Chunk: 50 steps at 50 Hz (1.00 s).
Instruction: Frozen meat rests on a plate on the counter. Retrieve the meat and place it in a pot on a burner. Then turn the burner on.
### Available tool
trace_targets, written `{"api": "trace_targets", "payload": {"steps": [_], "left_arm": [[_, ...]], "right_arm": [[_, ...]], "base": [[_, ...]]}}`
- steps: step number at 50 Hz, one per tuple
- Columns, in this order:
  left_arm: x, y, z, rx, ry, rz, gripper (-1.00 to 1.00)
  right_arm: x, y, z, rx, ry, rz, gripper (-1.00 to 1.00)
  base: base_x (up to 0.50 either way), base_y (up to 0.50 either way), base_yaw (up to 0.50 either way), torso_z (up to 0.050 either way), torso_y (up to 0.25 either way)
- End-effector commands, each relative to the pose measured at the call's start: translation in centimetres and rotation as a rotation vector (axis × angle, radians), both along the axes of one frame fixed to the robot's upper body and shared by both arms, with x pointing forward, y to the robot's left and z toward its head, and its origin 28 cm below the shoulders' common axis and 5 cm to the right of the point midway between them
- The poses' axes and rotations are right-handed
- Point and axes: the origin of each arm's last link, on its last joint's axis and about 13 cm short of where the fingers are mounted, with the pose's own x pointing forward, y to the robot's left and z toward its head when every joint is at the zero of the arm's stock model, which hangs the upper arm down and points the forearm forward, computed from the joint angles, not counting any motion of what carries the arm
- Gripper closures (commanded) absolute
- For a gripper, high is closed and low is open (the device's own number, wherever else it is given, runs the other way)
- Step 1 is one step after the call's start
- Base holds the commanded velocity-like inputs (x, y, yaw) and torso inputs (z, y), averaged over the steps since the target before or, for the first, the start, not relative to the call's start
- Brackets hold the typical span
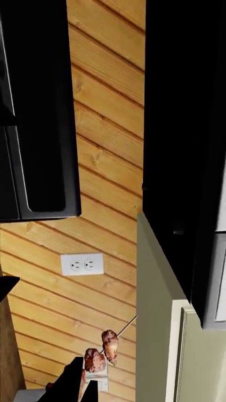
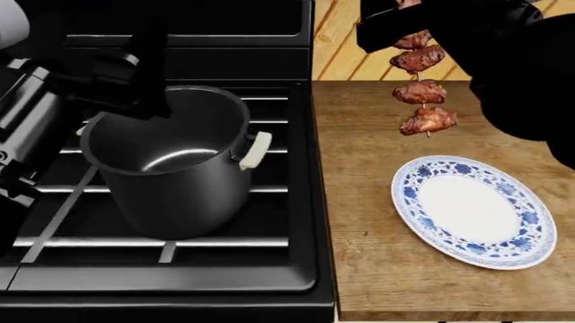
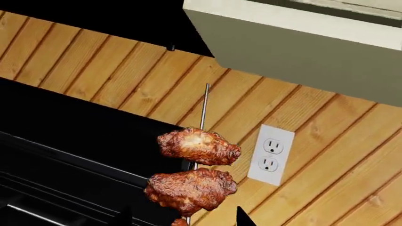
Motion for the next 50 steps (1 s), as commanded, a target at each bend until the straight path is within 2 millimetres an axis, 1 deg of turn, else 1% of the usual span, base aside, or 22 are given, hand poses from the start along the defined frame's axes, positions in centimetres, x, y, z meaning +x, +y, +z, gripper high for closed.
{"api": "trace_targets", "payload": {"steps": [1, 36, 40, 50], "left_arm": [[-0.2, 0.13, -0.05, -0.004, -0.001, 0.005, -1.0], [-0.3, -0.02, 0.09, -0.006, -0.001, 0.002, -1.0], [-0.36, 0.02, 0.13, -0.007, -0.005, 0.001, -1.0], [-0.2, 0.16, -0.22, -0.015, 0.001, 0.002, -1.0]], "right_arm": [[-0.3, 0.07, 0.66, -0.033, -0.036, 0.003, 1.0], [-0.64, -0.01, 0.88, -0.007, -0.056, 0.008, 1.0], [-0.64, 0.01, 0.85, -0.011, -0.057, 0.008, 1.0], [-0.28, 0.25, 0.82, -0.003, -0.084, 0.018, 1.0]], "base": [[0.0, 0.5, 0.0, 0.0, 0.0], [0.0, 0.5, 0.0, 0.0, 0.0], [0.0, 0.22, 0.0, 0.0, 0.0], [0.0, 0.0, 0.0, 0.0, 0.0]]}}
